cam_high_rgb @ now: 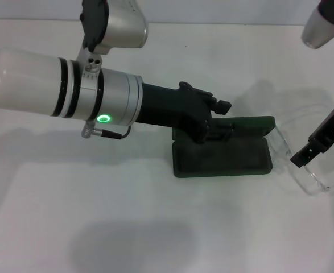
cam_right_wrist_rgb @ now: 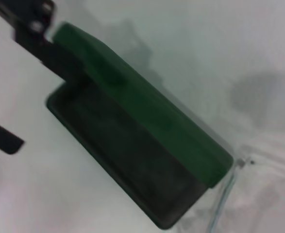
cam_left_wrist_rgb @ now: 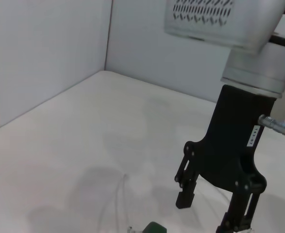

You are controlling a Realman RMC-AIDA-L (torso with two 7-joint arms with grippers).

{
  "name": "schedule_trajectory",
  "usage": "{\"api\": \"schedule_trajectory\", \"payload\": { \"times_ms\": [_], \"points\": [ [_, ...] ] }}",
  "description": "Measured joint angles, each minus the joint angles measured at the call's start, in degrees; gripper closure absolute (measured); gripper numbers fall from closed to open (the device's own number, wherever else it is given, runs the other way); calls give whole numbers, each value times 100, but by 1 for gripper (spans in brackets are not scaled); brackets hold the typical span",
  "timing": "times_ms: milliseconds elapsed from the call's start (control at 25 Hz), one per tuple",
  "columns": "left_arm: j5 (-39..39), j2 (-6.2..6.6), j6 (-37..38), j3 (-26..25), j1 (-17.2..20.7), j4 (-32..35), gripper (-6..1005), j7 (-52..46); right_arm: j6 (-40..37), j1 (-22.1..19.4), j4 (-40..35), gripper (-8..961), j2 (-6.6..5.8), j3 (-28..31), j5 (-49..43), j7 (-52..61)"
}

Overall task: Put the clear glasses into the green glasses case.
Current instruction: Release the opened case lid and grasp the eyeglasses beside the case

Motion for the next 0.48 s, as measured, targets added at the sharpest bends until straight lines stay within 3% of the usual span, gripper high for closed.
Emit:
{"api": "schedule_trajectory", "payload": {
  "times_ms": [480],
  "points": [
    [3,1,-4,1,-24,-39,508,129,388,5,265,325,47,-295,-11,218]
  ]
}}
